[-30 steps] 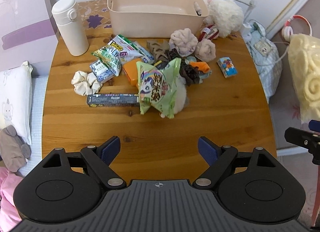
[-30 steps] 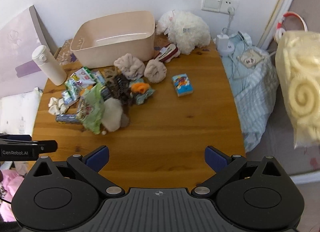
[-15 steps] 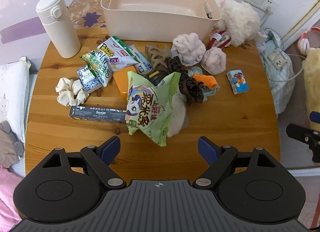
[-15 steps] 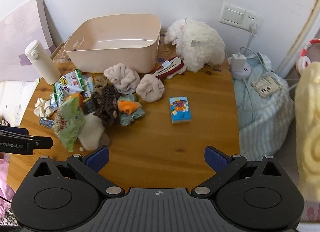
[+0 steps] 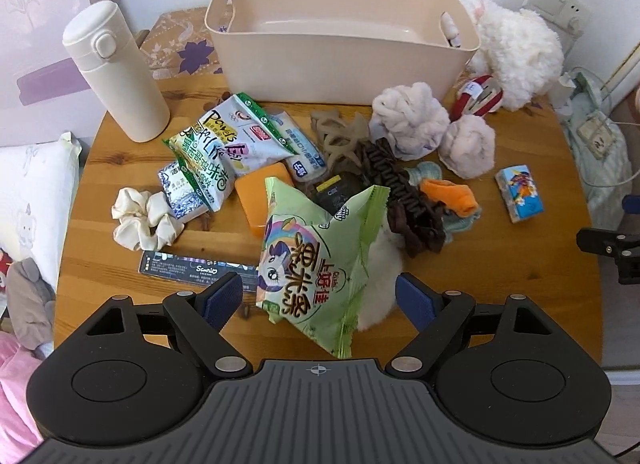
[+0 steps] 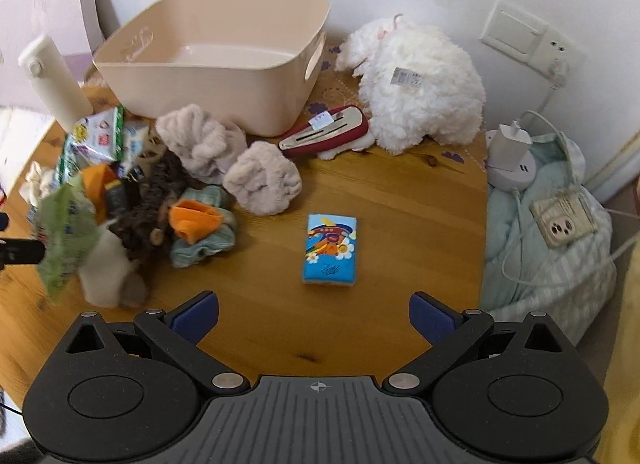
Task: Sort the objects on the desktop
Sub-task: 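Reach both tools toward the cluttered objects on the table, then grasp the green snack bag with left tool while right tool grasps blue tissue pack, then carry both items to the beige basket and open both tools to drop them, then grasp the cream scrunchie with left tool while right tool grasps orange sock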
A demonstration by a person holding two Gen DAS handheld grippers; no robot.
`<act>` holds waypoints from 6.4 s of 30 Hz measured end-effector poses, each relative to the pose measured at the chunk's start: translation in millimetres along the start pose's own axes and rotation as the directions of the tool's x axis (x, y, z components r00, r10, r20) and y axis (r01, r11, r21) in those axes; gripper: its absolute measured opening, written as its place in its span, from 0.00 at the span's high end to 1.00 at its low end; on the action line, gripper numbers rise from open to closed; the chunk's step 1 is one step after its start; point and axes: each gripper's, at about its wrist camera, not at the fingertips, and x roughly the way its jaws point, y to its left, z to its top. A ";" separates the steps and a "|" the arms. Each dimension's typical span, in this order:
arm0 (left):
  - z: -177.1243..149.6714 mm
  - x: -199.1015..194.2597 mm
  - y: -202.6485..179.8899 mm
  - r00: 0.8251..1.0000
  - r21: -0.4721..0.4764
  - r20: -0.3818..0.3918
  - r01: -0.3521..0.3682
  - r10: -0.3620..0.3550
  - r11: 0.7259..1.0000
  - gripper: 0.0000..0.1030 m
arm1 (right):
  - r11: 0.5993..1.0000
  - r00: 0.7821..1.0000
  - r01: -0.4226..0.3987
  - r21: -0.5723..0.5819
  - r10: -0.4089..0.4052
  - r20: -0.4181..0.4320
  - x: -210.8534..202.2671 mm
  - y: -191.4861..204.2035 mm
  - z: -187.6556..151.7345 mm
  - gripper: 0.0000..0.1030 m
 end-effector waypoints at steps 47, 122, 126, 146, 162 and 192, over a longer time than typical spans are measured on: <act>5.9 64.3 33.9 0.997 -0.001 -0.018 0.076 -0.076 0.997 0.42 | 0.999 0.996 -0.003 0.049 0.007 -0.089 114.4 -17.4 29.3 0.58; 245.8 112.6 25.3 0.978 0.033 0.119 -0.178 0.172 0.984 0.26 | 0.994 0.986 -0.001 -0.114 0.020 0.165 86.2 71.4 201.5 0.22; 239.4 91.5 30.2 0.975 0.016 0.150 -0.170 0.165 0.985 0.26 | 0.993 0.981 -0.011 -0.120 0.034 0.192 70.9 71.7 196.0 0.14; 131.8 14.4 71.7 0.982 -0.077 0.129 -0.126 0.135 0.989 0.23 | 0.993 0.967 -0.059 -0.101 0.083 0.243 7.5 83.4 98.6 0.00; 38.7 39.0 104.6 0.984 -0.144 -0.016 -0.175 0.175 0.974 0.23 | 1.000 0.996 -0.024 -0.016 0.025 0.091 39.7 59.8 35.8 0.00; 12.9 89.2 168.4 0.983 -0.378 -0.154 -0.149 0.097 0.914 0.20 | 0.990 0.997 -0.077 -0.122 0.077 -0.006 96.1 81.7 40.5 0.23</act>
